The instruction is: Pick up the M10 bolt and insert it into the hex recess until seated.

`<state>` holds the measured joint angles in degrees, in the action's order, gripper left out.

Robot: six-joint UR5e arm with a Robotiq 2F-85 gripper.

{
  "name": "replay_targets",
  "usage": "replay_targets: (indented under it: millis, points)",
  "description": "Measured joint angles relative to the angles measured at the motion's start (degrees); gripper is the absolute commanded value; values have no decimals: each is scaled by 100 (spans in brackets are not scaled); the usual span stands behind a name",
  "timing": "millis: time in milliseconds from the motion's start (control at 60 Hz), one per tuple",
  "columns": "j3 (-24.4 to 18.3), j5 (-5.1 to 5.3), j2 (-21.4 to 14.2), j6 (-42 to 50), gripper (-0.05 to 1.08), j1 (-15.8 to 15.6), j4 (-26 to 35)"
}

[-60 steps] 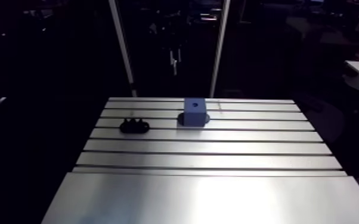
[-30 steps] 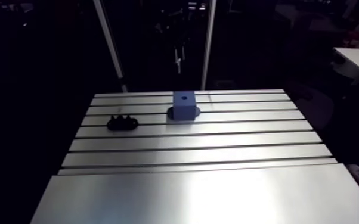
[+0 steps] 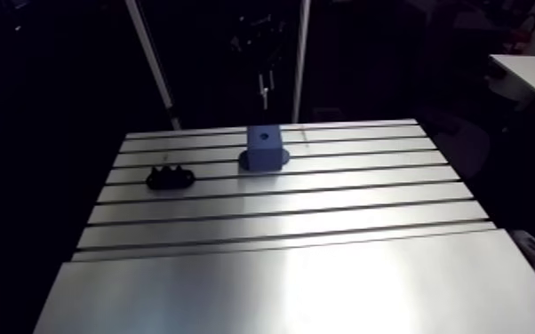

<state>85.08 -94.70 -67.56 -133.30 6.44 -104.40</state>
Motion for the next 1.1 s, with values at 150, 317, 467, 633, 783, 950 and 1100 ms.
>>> replay_targets:
  millis: [150,317,467,633,783,950,1100]
  points:
    - [23,5,83,5,107,2,-24]
    - [34,51,186,7,107,7,-119]
    - [24,166,277,35,107,21,-183]
    - [-3,242,331,64,107,46,-208]
    - [-19,262,369,74,107,55,-212]
    - [-17,253,408,76,107,58,-208]
    - [0,238,420,73,107,59,-207]
